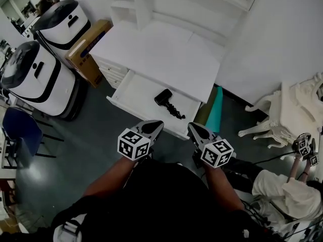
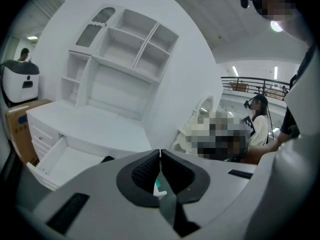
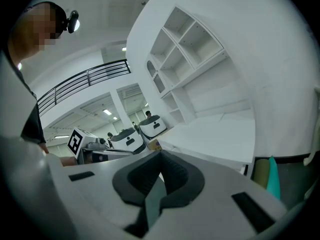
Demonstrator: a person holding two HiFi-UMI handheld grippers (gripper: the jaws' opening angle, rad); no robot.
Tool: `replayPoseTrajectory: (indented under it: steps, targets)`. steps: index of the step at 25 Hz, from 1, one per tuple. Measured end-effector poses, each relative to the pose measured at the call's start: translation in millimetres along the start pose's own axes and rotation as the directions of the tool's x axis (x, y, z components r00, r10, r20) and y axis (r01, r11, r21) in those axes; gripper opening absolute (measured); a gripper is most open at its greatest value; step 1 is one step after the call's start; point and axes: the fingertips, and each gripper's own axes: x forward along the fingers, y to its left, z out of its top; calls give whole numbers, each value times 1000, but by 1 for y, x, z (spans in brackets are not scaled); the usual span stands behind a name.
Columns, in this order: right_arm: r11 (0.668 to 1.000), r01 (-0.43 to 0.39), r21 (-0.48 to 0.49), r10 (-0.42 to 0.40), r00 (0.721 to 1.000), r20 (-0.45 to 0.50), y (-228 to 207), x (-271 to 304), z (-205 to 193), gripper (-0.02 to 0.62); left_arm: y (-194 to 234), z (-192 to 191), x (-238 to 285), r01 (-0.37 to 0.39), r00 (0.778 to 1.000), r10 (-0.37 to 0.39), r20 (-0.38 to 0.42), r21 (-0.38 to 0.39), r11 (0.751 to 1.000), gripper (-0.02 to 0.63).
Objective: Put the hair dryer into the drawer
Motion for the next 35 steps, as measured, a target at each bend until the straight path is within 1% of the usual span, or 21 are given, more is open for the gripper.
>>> replayPoseTrajectory:
  steps: [5,14,23,35]
  targets:
    - [1000,6,17,-6,1000,11,-5,-10,-6,25,-11,-1,0,-7,1000,8,-26,55,998,18]
    - [1000,12,10,-12,1000,18,-3,-19,-8,25,-21,1,-1,1,1000,1,-31,88,996,18]
    - [999,32,2,-32,999,25,-3,-23,-11,25,-23,-2,-7,-6,999,10,-34,96,995,18]
    - [999,31,9,-31,999,19,-3,-24,-13,25,-23,0,-8,-5,1000,8,-28,98,995,18]
